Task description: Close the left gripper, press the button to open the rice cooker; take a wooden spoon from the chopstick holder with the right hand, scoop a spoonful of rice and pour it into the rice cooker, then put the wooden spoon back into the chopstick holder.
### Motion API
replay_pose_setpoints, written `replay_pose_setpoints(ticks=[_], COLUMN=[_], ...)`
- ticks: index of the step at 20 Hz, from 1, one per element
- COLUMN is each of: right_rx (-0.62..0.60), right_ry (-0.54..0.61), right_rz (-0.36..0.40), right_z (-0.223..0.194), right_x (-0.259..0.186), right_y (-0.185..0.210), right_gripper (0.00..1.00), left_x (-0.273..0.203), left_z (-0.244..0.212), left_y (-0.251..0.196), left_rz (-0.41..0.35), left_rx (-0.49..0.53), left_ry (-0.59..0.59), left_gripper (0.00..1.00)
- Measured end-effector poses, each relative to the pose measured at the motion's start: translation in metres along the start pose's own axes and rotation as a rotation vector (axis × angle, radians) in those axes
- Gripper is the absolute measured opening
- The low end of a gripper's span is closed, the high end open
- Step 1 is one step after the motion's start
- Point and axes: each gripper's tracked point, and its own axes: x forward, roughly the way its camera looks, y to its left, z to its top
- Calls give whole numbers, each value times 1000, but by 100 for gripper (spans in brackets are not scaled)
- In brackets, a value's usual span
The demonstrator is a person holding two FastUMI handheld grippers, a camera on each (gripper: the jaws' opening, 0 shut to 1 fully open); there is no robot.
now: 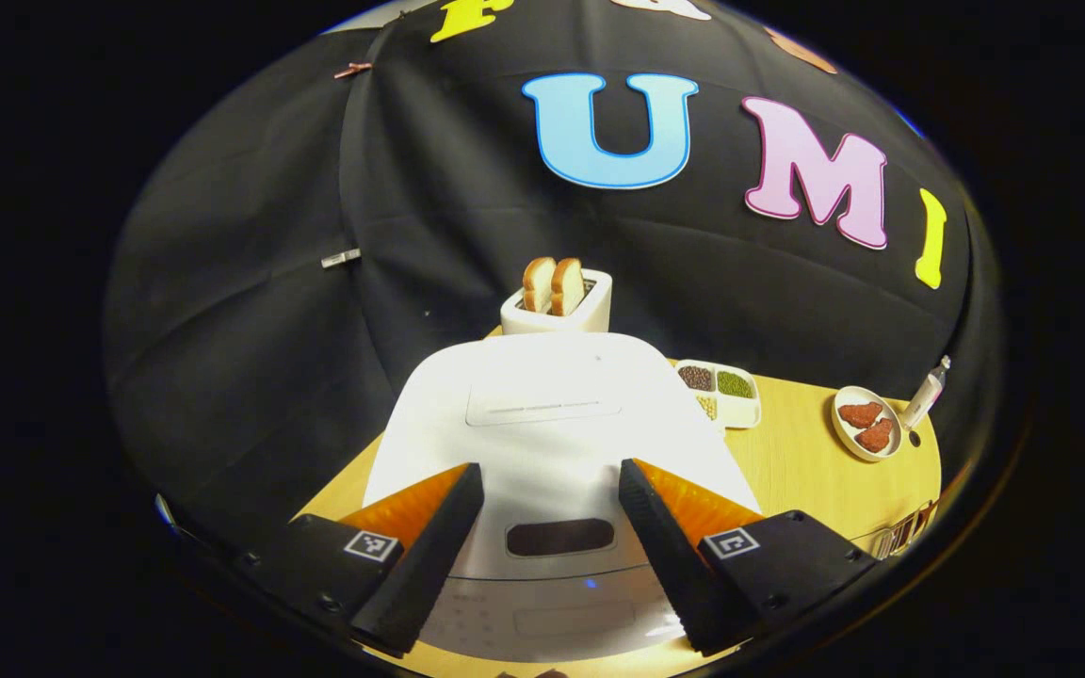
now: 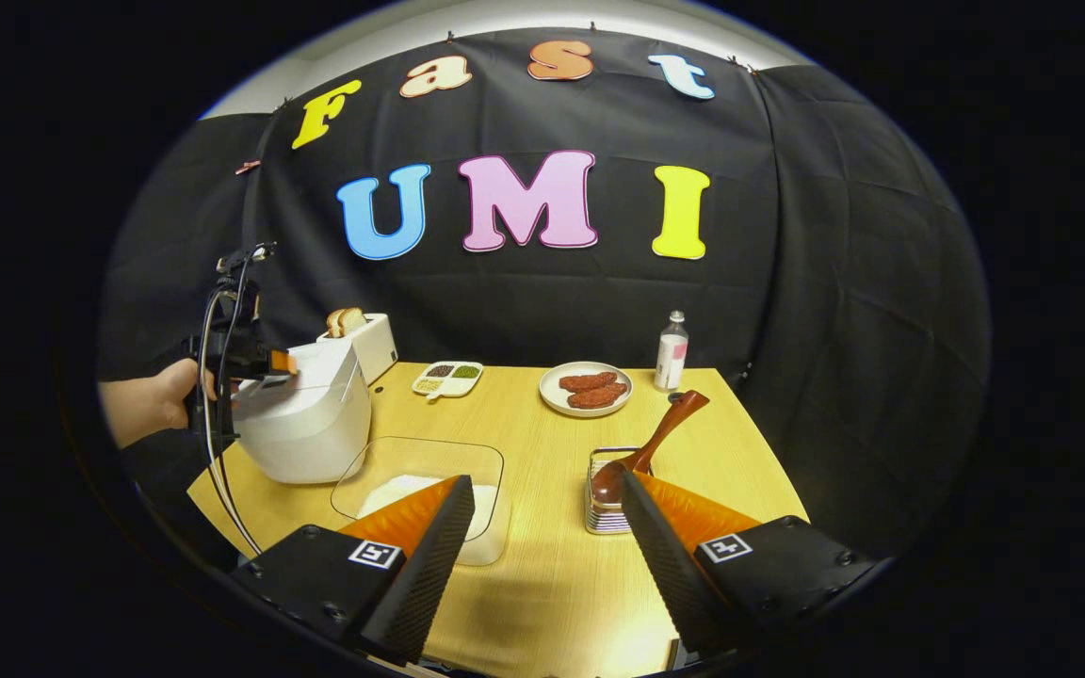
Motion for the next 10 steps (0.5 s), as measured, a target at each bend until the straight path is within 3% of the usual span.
replay_pose_setpoints(ticks=[6,10], right_rx=[-3,8], right_ry=[-3,-25], right_rz=[13,26], right_z=[-3,7], right_x=[1,6], right_y=[2,3], right_gripper=[99,99], left_x=[-2,-21], left_z=[1,3], left_y=[-2,-2], left_rz=[-74,-56], left_rx=[58,80], left_ry=[-70,-132], left_gripper=[100,100])
